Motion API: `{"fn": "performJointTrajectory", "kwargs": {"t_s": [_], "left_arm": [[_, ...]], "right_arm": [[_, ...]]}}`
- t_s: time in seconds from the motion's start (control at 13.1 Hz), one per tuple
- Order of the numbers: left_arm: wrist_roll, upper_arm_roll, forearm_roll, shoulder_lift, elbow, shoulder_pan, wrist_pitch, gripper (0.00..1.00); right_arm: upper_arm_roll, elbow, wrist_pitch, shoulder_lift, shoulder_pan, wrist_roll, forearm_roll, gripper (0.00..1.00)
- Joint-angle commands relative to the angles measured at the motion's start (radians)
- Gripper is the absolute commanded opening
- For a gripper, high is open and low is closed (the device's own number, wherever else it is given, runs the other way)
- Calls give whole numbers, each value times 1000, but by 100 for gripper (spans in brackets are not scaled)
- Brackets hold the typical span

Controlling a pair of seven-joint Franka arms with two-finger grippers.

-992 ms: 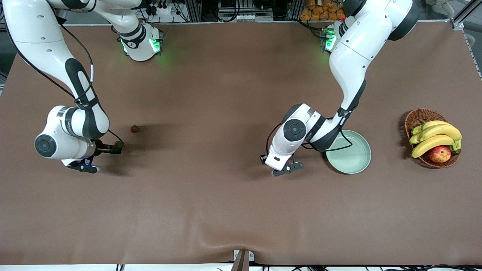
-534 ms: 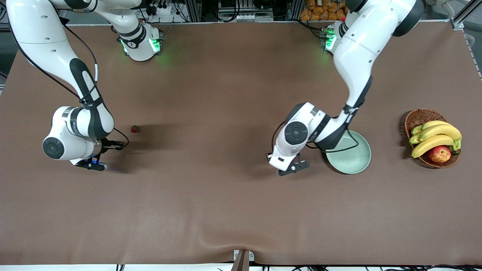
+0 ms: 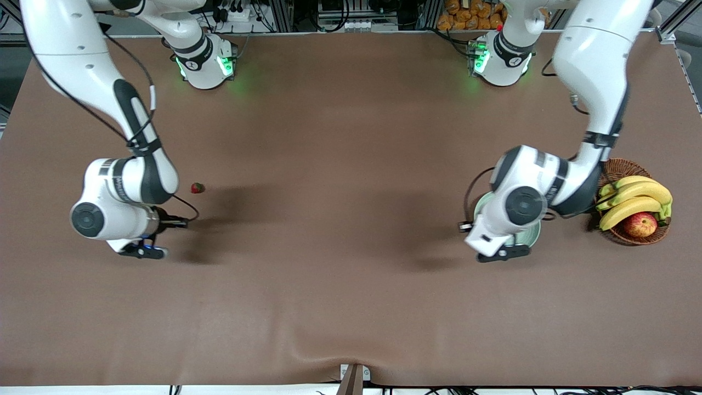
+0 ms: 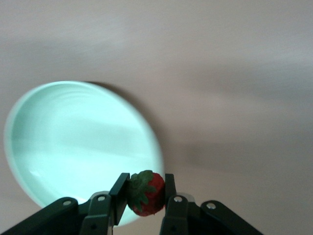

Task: Collect all strawberries into plate
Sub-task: 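Lower the strawberry onto the plate while the right gripper grasps another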

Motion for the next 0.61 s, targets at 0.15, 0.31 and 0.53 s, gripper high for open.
{"fn": "performJointTrajectory", "kwargs": {"t_s": [0.15,0.31,0.53], "left_arm": [[29,-19,153,-21,-190,156,221,74],[36,-25,144,-29,-184,156,221,100],[26,-58,136,-72,-181,160,213,100]], "right_arm": [[-7,165,25,86,315,297,372,0],[-6,223,198,154,418,356,534,1],[-1,321,454,266,545,356,821,4]]}}
